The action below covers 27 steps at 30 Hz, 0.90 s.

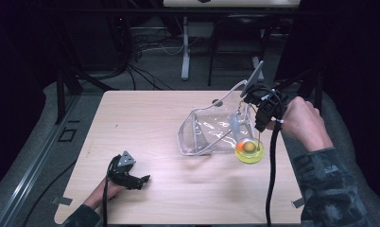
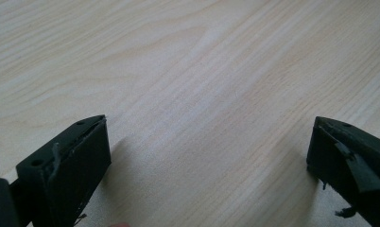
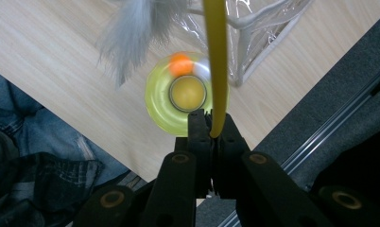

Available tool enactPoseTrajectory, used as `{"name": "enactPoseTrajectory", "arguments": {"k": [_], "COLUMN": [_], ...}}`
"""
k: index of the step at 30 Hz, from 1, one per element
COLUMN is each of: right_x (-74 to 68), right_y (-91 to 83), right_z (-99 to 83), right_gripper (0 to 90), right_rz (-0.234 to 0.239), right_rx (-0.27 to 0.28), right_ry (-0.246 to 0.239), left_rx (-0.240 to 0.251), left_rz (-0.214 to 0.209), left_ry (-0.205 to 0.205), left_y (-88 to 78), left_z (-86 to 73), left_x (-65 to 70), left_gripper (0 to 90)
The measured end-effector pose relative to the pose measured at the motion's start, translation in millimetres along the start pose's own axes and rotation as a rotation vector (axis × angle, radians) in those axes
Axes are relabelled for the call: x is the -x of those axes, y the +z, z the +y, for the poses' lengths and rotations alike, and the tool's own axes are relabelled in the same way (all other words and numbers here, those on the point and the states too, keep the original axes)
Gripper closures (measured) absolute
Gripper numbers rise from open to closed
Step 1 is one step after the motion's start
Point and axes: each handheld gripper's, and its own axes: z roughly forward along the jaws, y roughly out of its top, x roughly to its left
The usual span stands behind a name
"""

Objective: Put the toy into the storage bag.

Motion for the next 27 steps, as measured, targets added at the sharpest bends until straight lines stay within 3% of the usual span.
{"name": "enactPoseTrajectory", "arguments": {"k": [27], "right_x": [4.5], "right_y": [-38.0], "right_z": [8.6], "right_gripper": [87.6], "right_rz": [-0.013], "right_rx": [0.033], "right_ry": [0.0], "left_rx": [0.0], "left_rz": [0.001], "left_ry": [0.0], "left_y": [0.0], "left_z": [0.0], "left_x": [0.1], "left_gripper": [0.2]}}
